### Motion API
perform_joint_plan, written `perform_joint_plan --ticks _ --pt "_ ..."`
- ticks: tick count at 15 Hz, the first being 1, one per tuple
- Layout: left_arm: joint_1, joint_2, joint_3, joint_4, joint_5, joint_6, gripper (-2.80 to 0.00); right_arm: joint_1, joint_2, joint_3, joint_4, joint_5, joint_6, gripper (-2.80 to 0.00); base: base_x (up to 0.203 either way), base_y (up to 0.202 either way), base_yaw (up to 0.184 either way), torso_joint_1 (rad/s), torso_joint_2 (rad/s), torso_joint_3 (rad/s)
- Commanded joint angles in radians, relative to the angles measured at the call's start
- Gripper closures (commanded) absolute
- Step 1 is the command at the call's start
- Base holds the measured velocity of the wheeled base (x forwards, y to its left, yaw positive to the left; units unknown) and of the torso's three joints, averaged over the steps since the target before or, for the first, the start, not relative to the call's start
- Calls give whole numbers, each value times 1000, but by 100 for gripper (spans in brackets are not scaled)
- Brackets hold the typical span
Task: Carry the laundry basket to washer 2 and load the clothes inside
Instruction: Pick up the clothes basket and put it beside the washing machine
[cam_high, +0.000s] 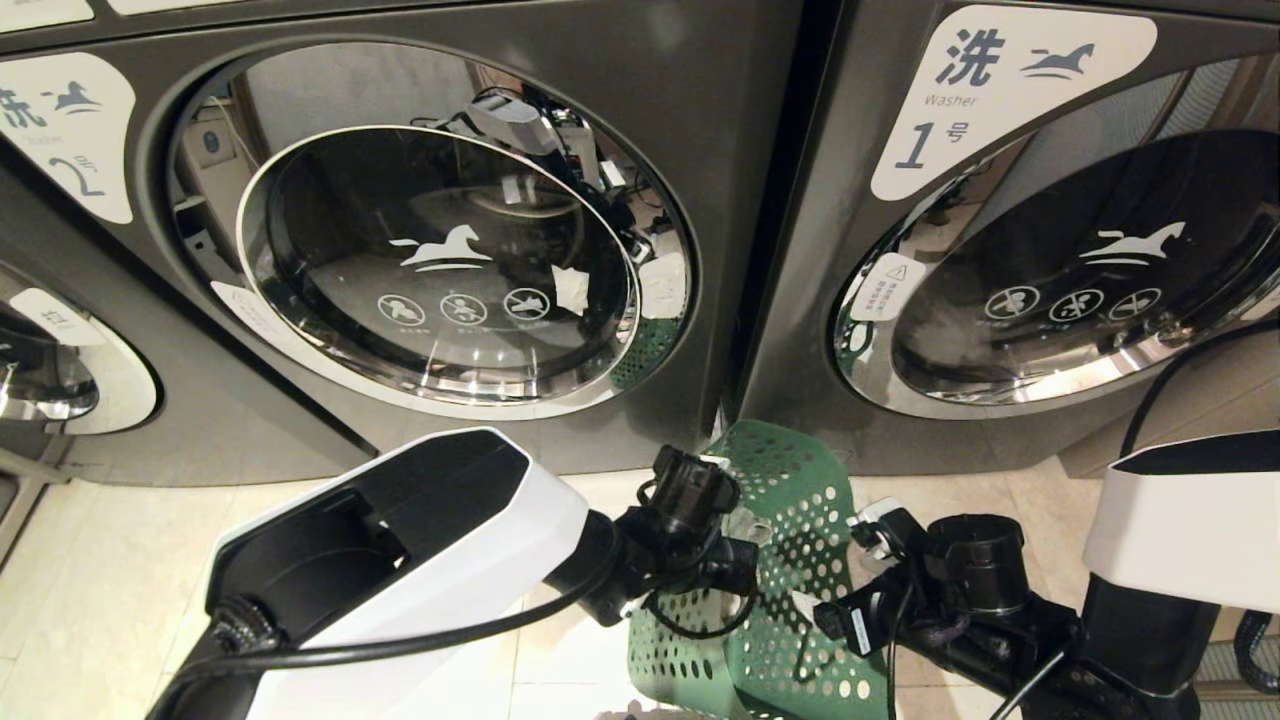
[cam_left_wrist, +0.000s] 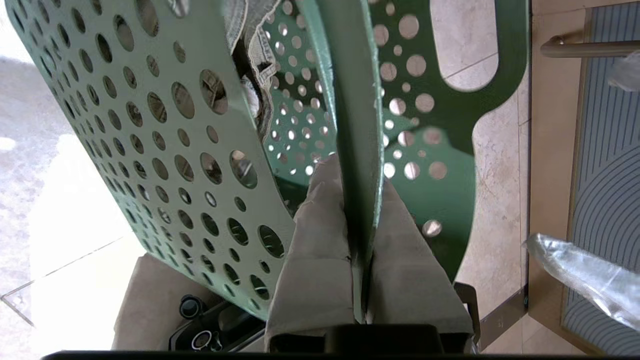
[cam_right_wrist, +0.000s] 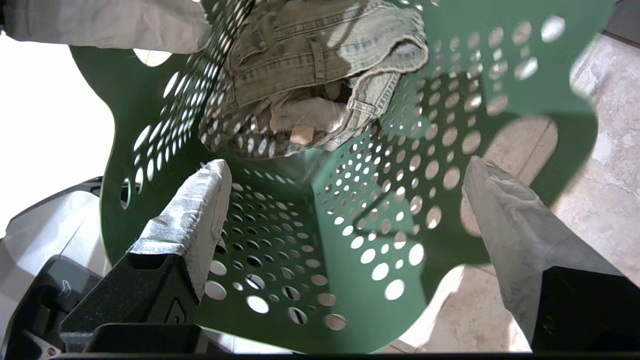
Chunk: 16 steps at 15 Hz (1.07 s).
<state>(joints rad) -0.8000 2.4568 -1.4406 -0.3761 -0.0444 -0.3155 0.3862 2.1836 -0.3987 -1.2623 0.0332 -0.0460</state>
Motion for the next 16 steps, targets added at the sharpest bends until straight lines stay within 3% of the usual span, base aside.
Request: perform_joint_plan --ticks 1,16 --pt "1 4 -3 -5 -2 -2 0 0 1 -6 -8 1 -2 -280 0 0 0 0 0 0" --pt "-2 68 -47 -4 -2 -23 0 -1 43 -15 -42 1 3 -280 0 0 0 0 0 0"
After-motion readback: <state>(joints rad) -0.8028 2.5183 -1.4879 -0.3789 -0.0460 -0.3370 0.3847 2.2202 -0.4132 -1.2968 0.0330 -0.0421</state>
